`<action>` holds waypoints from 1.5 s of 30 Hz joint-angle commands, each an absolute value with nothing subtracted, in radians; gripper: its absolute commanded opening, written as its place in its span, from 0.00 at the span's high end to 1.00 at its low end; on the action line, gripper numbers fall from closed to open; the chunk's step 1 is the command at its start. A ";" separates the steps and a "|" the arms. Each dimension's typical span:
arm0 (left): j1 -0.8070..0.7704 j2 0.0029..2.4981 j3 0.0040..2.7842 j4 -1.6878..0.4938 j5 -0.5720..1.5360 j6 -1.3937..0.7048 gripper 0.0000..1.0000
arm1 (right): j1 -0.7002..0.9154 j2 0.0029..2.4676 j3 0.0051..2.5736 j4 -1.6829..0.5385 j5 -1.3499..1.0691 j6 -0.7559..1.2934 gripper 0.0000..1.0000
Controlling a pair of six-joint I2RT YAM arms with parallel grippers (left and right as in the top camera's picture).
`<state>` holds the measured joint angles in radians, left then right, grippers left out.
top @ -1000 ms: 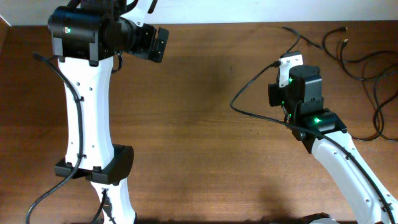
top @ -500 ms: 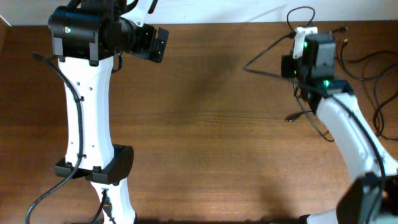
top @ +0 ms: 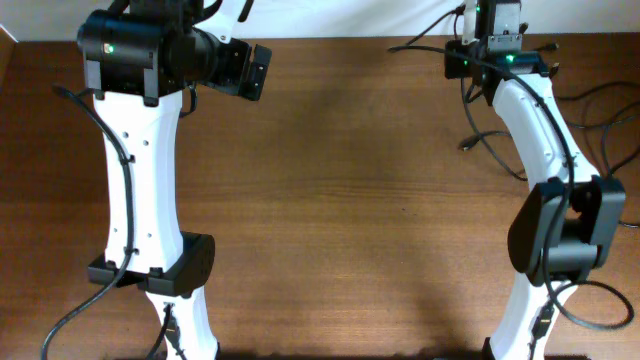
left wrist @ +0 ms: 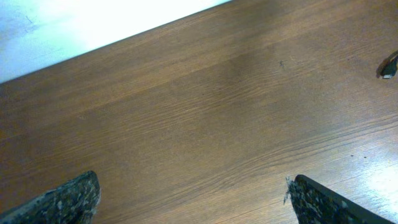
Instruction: Untangle cables
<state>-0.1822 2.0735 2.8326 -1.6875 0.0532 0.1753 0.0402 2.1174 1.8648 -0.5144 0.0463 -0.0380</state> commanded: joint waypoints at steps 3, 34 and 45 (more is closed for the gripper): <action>-0.181 2.044 2.830 -1.688 0.063 0.185 0.01 | -0.022 2.177 1.920 -0.472 -0.012 -0.007 0.95; -0.181 2.043 2.830 -1.688 0.038 0.184 0.01 | 0.059 2.391 1.969 -0.641 -0.068 -0.011 0.01; -0.181 2.040 2.830 -1.688 0.038 0.184 0.01 | 0.051 2.184 1.969 -0.698 -0.068 -0.120 0.01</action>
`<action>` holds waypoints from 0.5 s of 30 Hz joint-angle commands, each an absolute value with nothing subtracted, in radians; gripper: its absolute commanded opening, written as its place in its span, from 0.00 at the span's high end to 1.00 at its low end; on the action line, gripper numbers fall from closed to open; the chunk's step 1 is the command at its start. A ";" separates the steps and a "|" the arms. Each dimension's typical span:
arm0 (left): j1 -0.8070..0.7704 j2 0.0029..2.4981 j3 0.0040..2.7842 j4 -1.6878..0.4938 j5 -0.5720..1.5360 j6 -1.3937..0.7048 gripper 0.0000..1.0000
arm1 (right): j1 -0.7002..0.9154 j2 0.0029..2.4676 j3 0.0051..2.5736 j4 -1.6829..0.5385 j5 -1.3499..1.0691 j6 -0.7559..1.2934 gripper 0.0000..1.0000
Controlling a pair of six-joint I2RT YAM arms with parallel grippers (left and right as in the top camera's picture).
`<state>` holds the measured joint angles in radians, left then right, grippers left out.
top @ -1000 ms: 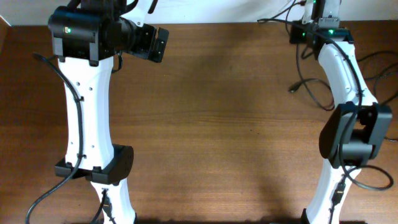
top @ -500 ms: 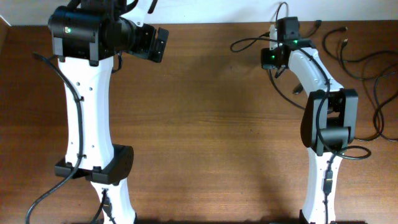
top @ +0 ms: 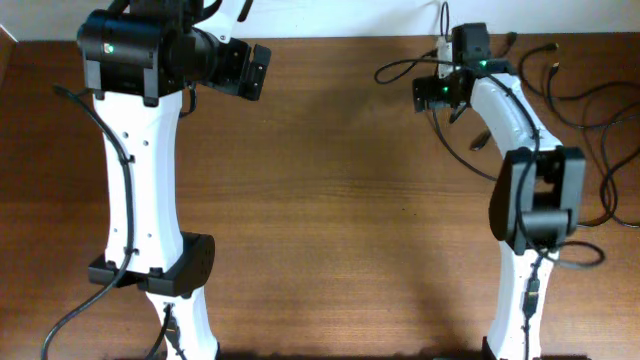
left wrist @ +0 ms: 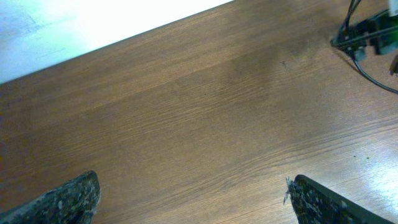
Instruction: Untangle cables
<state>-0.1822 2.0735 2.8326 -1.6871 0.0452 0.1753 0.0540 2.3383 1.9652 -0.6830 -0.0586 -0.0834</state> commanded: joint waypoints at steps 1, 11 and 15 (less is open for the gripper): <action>-0.181 2.040 2.830 -1.688 0.038 0.184 0.01 | 0.051 2.147 1.969 -0.716 -0.068 -0.120 0.02; -0.182 2.040 2.830 -1.688 0.039 0.184 0.01 | 0.044 1.756 1.969 -0.856 -0.019 -0.146 0.01; -0.203 2.040 2.830 -1.688 0.049 0.184 0.01 | 0.044 1.736 1.969 -0.728 -0.014 -0.192 0.02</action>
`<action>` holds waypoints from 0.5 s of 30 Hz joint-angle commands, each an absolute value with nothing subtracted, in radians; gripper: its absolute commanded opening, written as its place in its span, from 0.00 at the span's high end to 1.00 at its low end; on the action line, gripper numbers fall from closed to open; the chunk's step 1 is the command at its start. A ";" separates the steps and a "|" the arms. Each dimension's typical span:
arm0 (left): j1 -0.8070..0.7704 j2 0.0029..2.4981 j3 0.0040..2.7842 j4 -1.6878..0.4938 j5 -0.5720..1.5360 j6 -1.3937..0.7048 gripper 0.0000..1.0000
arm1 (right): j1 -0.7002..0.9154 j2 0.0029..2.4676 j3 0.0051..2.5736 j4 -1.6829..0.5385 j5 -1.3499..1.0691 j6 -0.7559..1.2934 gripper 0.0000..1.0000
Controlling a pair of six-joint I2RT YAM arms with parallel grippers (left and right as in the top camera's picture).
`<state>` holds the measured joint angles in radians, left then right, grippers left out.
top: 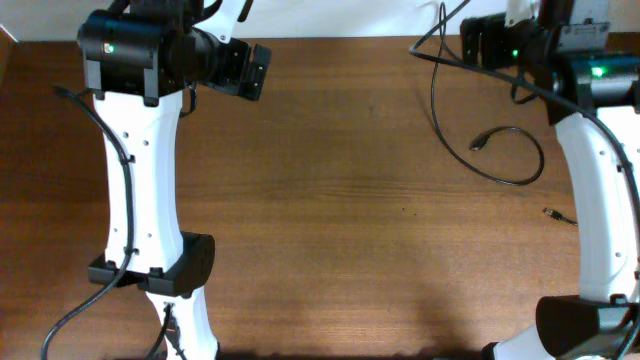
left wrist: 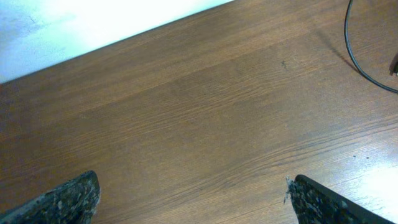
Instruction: Untangle cables
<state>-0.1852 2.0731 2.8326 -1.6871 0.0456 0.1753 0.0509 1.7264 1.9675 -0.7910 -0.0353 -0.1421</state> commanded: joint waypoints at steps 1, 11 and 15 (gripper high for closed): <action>-0.212 2.040 2.830 -1.688 0.049 0.184 0.01 | 0.044 1.736 1.969 -0.693 -0.011 -0.207 0.01; -0.244 2.040 2.830 -1.688 -0.015 0.184 0.01 | 0.036 1.736 1.961 -0.664 0.113 -0.211 0.01; -0.244 2.034 2.830 -1.688 -0.062 0.184 0.01 | 0.028 1.684 1.863 -0.652 0.098 -0.175 0.01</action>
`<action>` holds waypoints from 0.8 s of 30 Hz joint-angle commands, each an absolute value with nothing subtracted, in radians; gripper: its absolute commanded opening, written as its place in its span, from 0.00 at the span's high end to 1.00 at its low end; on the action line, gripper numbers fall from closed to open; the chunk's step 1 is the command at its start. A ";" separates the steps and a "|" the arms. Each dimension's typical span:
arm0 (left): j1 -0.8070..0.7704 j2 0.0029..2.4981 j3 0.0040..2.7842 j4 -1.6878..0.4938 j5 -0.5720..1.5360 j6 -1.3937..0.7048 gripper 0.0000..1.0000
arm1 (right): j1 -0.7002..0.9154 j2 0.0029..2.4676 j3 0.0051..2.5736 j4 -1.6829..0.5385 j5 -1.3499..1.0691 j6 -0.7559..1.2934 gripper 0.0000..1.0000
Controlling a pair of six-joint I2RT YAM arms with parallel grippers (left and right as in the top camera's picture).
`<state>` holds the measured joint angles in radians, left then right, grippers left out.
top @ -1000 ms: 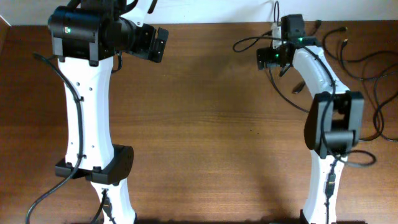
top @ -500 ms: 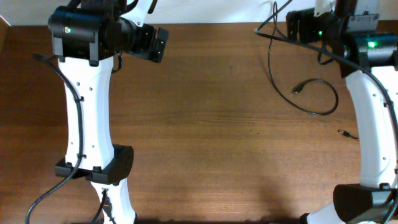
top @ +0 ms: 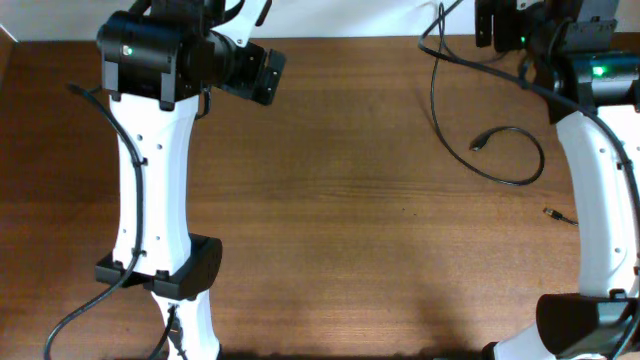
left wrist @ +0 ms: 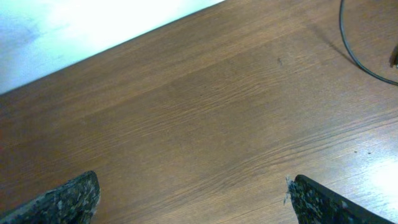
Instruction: Untangle cables
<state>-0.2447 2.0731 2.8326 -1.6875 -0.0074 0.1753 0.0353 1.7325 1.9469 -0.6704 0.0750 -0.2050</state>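
Note:
A black cable (top: 433, 95) comes down from my right gripper (top: 492, 24) at the table's far right edge and ends in a loop with a plug (top: 481, 141). That gripper seems shut on the cable, its fingers barely showing. My left gripper (top: 264, 76) hangs open over bare wood at the far left, well away from the cable. In the left wrist view the left gripper (left wrist: 189, 200) holds nothing, and the cable (left wrist: 348, 46) crosses the top right corner.
A small loose plug (top: 555, 213) lies near the right arm. The wooden table (top: 330, 200) ends at a white surface along its far edge. Each arm's own black cabling hangs beside it.
My left arm has shifted a little to the right, still open. The right gripper sits slightly higher at the far edge. The cable loop lies much as before.
At first my right gripper was at the far right among cables bunched on the right side. Then it stood further left with a cable trailing from it. Later it was back at the far right, one cable strung out in a loop below it. My left gripper stayed open throughout.

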 commanded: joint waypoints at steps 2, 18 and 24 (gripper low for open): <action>-0.244 2.028 2.830 -1.688 -0.088 0.184 0.01 | 0.049 1.613 1.738 -0.577 0.107 -0.175 0.01; -0.244 2.017 2.830 -1.688 -0.087 0.184 0.01 | 0.086 1.026 0.910 -0.307 0.112 -0.168 0.02; -0.244 2.017 2.830 -1.688 -0.086 0.184 0.01 | 0.083 1.023 0.909 -0.509 0.318 0.004 0.01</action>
<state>-0.2447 2.0460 2.8326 -1.6871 -0.0795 0.1753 0.0872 1.0374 0.9176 -0.4541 0.1558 -0.1402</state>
